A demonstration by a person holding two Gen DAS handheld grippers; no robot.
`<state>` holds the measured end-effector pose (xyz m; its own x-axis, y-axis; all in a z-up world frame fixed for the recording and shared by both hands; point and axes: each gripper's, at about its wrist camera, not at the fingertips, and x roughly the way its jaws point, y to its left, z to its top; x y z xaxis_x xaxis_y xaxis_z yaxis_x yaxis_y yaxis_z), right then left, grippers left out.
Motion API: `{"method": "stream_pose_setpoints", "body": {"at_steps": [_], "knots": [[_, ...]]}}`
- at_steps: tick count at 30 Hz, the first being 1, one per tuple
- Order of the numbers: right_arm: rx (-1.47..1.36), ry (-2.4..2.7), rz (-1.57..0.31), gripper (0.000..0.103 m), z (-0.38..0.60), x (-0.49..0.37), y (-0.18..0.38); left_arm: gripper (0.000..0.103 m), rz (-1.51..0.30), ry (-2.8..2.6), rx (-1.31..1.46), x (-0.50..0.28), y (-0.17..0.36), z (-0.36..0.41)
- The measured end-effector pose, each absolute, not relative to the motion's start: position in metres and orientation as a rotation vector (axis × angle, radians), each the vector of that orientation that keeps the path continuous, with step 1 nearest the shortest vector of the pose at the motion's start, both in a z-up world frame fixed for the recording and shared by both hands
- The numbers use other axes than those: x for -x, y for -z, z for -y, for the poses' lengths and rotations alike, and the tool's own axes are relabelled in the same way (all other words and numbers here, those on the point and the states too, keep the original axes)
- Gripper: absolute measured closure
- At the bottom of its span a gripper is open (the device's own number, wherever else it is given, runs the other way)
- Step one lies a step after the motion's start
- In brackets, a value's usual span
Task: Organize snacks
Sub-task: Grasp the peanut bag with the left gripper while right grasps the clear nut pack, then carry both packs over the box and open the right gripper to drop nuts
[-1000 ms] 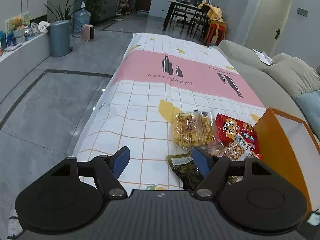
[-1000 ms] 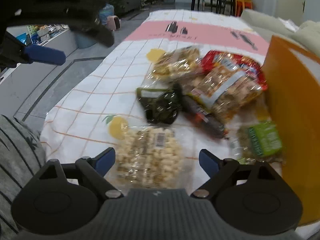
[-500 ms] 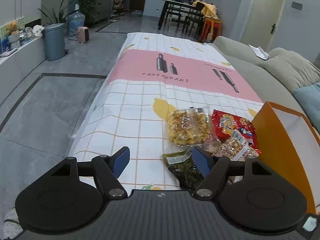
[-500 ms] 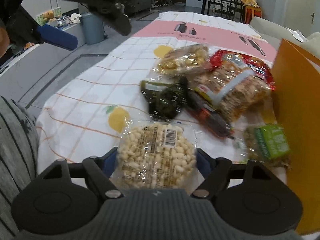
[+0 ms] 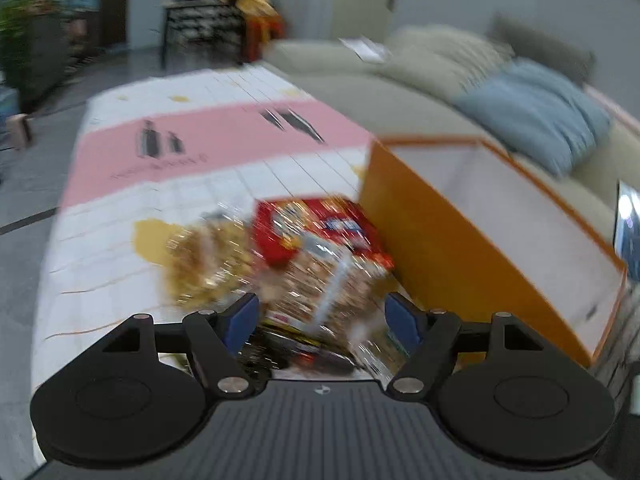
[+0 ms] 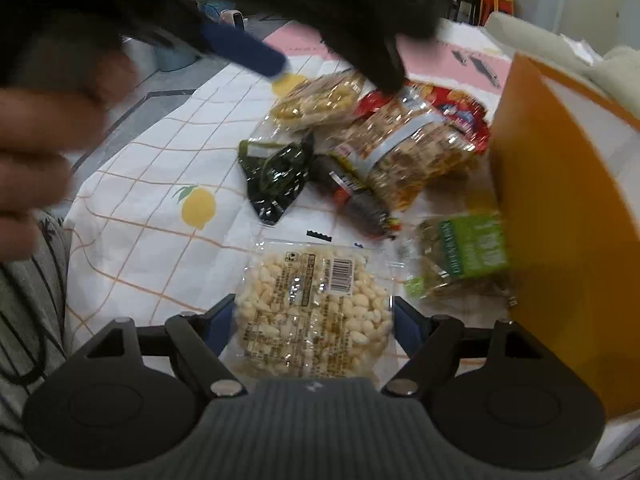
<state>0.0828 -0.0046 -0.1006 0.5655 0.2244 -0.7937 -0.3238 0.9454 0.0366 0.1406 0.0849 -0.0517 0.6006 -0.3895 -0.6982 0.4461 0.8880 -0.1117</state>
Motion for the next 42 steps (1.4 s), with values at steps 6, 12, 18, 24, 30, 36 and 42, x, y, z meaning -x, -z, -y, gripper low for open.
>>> {"method": "stream_pose_setpoints", "body": {"at_steps": [6, 12, 18, 24, 30, 36, 42], "knots": [[0.114, -0.269, -0.924, 0.026, 0.022, -0.085, 0.092, 0.019, -0.85, 0.536, -0.158, -0.161, 0.067, -0.063], [-0.056, -0.235, -0.996, 0.025, 0.039, -0.104, 0.103, 0.019, -0.893, 0.54, -0.257, -0.182, 0.084, -0.045], [-0.04, -0.248, -1.007, 0.025, 0.036, -0.106, 0.107, 0.017, -0.897, 0.492, -0.335, -0.191, 0.099, -0.031], [-0.056, -0.255, -1.009, 0.025, 0.036, -0.112, 0.108, 0.043, -0.885, 0.442, -0.321, -0.191, 0.104, -0.029], [-0.081, -0.248, -1.005, 0.025, 0.043, -0.106, 0.104, 0.051, -0.903, 0.452, -0.129, -0.187, 0.085, -0.057], [-0.121, -0.268, -0.98, 0.025, 0.049, -0.1, 0.092, 0.051, -0.804, 0.478, 0.035, -0.161, 0.051, -0.09], [-0.107, -0.313, -0.891, 0.025, 0.045, -0.086, 0.071, 0.051, -0.671, 0.478, 0.112, -0.132, 0.014, -0.11]]}}
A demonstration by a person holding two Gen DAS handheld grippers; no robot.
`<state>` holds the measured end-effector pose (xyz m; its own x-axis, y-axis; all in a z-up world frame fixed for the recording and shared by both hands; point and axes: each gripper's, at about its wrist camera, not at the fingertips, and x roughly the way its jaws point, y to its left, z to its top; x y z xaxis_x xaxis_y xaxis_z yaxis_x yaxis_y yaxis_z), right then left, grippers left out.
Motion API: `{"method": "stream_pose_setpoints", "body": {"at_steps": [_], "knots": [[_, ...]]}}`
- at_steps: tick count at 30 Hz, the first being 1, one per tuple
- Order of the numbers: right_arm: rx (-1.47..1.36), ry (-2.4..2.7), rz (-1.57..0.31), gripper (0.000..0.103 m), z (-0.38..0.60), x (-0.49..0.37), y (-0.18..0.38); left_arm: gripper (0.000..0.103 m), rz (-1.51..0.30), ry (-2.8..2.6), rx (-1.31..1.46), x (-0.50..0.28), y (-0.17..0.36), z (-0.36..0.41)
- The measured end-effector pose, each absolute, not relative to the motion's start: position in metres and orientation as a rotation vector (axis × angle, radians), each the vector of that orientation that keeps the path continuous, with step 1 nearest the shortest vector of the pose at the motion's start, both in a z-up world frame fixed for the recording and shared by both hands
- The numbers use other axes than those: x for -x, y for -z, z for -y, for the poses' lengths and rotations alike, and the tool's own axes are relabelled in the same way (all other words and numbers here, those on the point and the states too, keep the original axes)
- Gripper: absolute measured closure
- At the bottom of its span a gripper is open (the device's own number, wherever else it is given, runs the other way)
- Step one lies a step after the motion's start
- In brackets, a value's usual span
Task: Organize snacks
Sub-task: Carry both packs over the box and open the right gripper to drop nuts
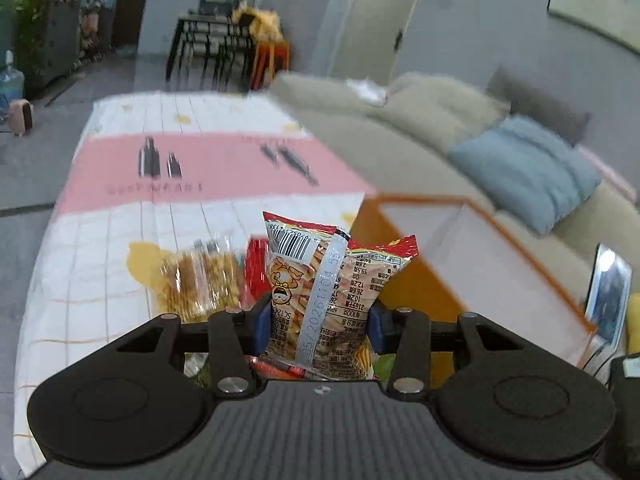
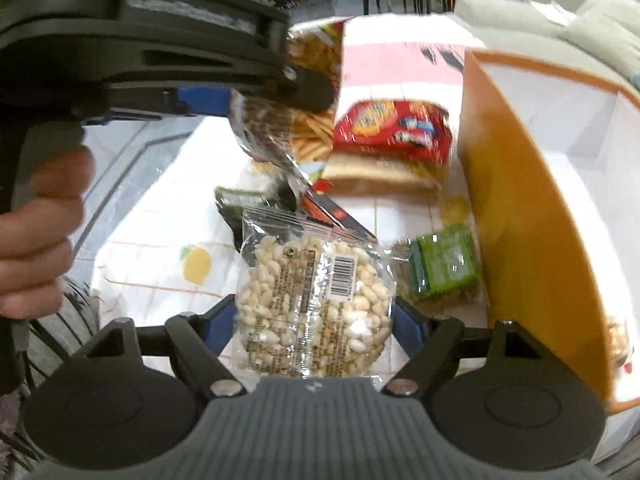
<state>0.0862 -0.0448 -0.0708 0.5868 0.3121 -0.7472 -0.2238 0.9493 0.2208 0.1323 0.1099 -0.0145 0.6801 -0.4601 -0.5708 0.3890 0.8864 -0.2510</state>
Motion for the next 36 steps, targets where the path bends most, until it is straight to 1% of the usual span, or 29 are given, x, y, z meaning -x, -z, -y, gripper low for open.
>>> {"method": "stream_pose_setpoints", "body": {"at_steps": [8, 11, 14, 17, 22, 25, 30, 33, 36], "knots": [[-0.143, -0.35, -0.71, 0.025, 0.057, -0.07, 0.028, 0.051, -0.464, 0.435, 0.256, -0.108, -0.05, -0.123], [-0.128, -0.328, -0.616, 0.025, 0.069, -0.064, 0.005, 0.051, -0.403, 0.405, 0.225, -0.096, -0.068, -0.115], [-0.132, -0.274, -0.521, 0.025, 0.094, -0.06, -0.018, 0.051, -0.374, 0.418, 0.223, -0.092, -0.075, -0.103], [-0.193, -0.201, -0.468, 0.025, 0.131, -0.057, -0.026, 0.051, -0.373, 0.498, 0.209, -0.097, -0.08, -0.086], [-0.16, -0.107, -0.515, 0.025, 0.183, -0.055, -0.018, 0.051, -0.429, 0.568, 0.212, -0.106, -0.076, -0.051], [-0.157, -0.083, -0.563, 0.025, 0.21, -0.059, -0.012, 0.051, -0.493, 0.639, 0.212, -0.108, -0.071, -0.032], [-0.079, -0.031, -0.646, 0.025, 0.231, -0.066, -0.002, 0.051, -0.554, 0.698, 0.151, -0.101, -0.059, -0.004], [-0.022, -0.007, -0.762, 0.025, 0.237, -0.072, 0.014, 0.051, -0.586, 0.711, 0.135, -0.103, -0.05, 0.004], [-0.033, 0.055, -0.871, 0.025, 0.25, -0.079, 0.031, 0.051, -0.627, 0.702, 0.127, -0.107, -0.04, 0.009]]}}
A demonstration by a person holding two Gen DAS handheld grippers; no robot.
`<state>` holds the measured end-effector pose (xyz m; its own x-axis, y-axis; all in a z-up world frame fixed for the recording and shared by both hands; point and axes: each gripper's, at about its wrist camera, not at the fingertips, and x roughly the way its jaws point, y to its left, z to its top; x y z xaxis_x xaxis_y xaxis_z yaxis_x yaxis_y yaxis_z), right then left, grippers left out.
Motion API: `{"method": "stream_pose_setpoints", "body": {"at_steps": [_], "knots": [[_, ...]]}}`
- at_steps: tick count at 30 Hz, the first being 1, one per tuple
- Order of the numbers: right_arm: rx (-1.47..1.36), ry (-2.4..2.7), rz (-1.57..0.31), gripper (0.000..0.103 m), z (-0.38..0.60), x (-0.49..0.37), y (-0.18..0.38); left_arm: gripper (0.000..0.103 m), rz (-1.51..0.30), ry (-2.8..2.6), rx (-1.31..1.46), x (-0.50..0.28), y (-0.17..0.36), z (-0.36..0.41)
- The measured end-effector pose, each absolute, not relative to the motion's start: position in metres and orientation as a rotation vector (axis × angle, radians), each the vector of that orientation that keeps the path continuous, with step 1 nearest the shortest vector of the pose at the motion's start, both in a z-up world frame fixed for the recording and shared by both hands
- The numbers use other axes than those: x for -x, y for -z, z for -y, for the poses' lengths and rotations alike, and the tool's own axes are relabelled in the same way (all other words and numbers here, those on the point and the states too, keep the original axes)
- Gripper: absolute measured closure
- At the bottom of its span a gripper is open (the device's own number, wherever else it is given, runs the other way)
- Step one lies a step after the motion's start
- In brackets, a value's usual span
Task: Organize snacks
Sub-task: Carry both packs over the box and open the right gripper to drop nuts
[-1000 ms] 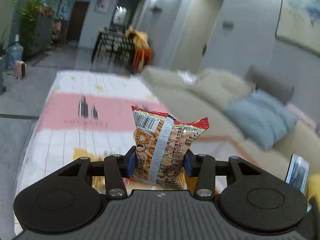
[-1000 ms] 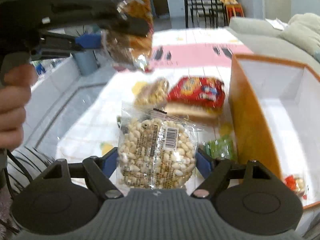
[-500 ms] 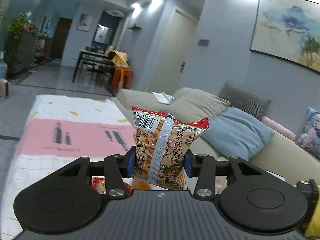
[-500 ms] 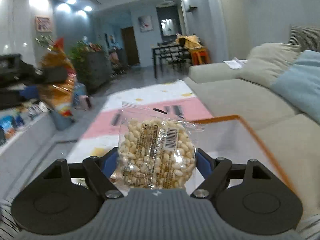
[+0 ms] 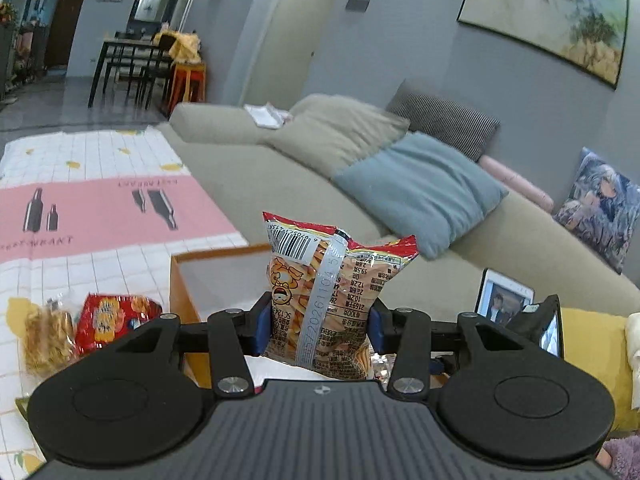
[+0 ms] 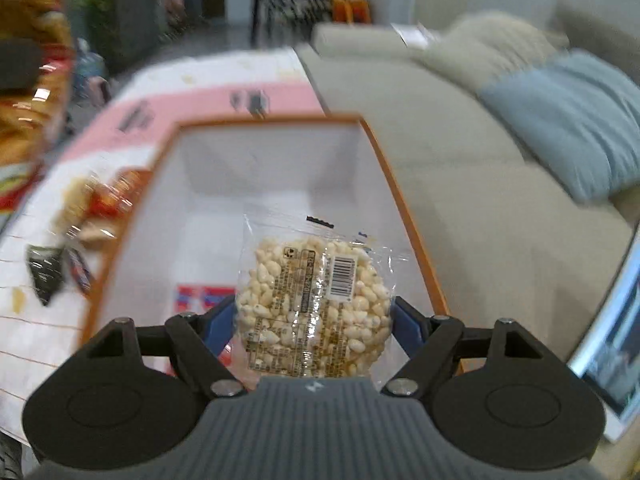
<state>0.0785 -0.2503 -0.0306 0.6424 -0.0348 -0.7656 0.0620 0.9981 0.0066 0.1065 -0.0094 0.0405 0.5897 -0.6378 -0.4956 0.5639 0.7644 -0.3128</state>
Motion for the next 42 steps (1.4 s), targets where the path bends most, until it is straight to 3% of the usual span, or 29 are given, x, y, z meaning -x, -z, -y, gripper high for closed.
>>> {"method": "stream_pose_setpoints", "body": {"at_steps": [18, 24, 32, 42], "knots": [[0.116, 0.114, -0.957, 0.02, 0.247, -0.101, 0.055, 0.051, -0.695, 0.712, 0.123, -0.1, -0.028, 0.017], [0.053, 0.127, -0.845, 0.02, 0.255, -0.095, 0.038, 0.051, -0.741, 0.693, 0.086, -0.106, -0.026, 0.029], [-0.14, 0.212, -0.499, 0.02, 0.293, -0.062, -0.007, 0.051, -0.881, 0.636, 0.02, -0.121, -0.001, 0.065], [-0.19, 0.151, -0.534, 0.021, 0.29, -0.07, -0.002, 0.051, -1.044, 0.559, -0.075, -0.146, 0.044, 0.115]]}}
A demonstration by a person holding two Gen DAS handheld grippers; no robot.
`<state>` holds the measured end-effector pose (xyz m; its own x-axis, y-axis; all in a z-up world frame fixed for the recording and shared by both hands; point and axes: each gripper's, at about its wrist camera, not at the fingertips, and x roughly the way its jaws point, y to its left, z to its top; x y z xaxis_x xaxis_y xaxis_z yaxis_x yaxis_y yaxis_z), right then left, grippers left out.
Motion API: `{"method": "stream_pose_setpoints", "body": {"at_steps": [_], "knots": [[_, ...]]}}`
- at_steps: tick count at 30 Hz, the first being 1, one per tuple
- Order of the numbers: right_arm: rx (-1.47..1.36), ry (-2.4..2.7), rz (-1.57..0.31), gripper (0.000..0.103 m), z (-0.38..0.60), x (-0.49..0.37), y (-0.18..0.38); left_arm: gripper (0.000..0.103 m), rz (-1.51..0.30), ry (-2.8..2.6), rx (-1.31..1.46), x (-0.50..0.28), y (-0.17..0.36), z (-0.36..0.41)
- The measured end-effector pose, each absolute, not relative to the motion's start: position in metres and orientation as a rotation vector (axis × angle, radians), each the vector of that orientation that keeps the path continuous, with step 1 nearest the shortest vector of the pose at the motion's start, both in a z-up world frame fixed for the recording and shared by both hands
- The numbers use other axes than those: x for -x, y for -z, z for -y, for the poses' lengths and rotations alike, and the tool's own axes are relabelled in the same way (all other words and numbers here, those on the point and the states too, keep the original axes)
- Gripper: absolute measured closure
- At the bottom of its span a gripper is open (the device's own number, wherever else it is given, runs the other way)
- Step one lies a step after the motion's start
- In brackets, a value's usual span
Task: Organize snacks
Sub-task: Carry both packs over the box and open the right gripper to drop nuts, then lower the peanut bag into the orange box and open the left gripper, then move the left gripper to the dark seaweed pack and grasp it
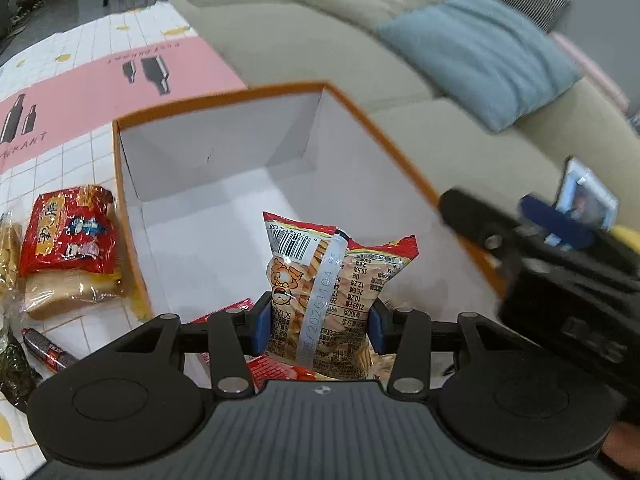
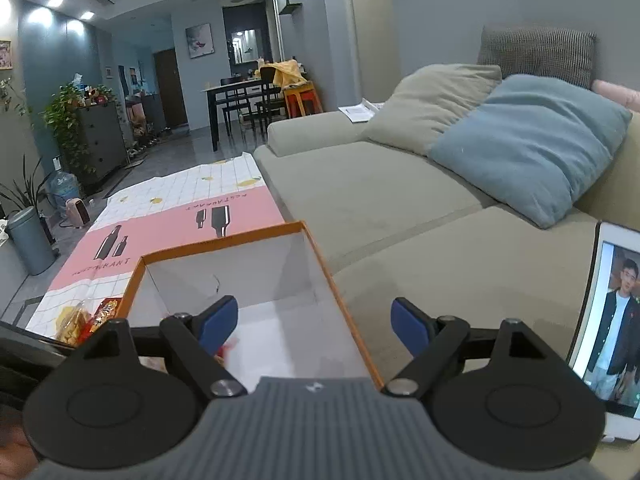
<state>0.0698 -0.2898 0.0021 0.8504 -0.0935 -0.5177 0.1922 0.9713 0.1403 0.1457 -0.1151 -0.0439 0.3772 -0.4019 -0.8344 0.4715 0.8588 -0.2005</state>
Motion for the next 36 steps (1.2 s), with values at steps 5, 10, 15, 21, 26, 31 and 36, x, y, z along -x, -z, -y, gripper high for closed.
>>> {"method": "stream_pose_setpoints", "body": {"at_steps": [5, 10, 15, 21, 26, 31, 36], "knots": [[-0.213, 0.165, -0.538, 0.021, 0.293, -0.069, 0.002, 0.051, -1.099, 0.517, -0.049, -0.153, 0.057, 0.121], [-0.26, 0.164, -0.561, 0.021, 0.301, -0.071, 0.007, 0.026, -1.157, 0.514, -0.04, -0.158, 0.066, 0.122], [-0.277, 0.164, -0.569, 0.021, 0.304, -0.072, 0.01, 0.021, -1.144, 0.551, -0.064, -0.147, 0.055, 0.121], [-0.279, 0.146, -0.562, 0.021, 0.304, -0.072, 0.009, 0.021, -1.107, 0.551, -0.067, -0.139, 0.031, 0.11], [-0.297, 0.136, -0.543, 0.021, 0.304, -0.069, 0.007, 0.021, -1.044, 0.533, -0.089, -0.135, 0.011, 0.098], [-0.278, 0.119, -0.508, 0.021, 0.296, -0.064, 0.0, 0.02, -0.975, 0.455, -0.145, -0.131, -0.006, 0.087], [-0.263, 0.074, -0.48, 0.021, 0.279, -0.06, -0.007, 0.021, -0.948, 0.404, -0.126, -0.127, -0.015, 0.066]]}}
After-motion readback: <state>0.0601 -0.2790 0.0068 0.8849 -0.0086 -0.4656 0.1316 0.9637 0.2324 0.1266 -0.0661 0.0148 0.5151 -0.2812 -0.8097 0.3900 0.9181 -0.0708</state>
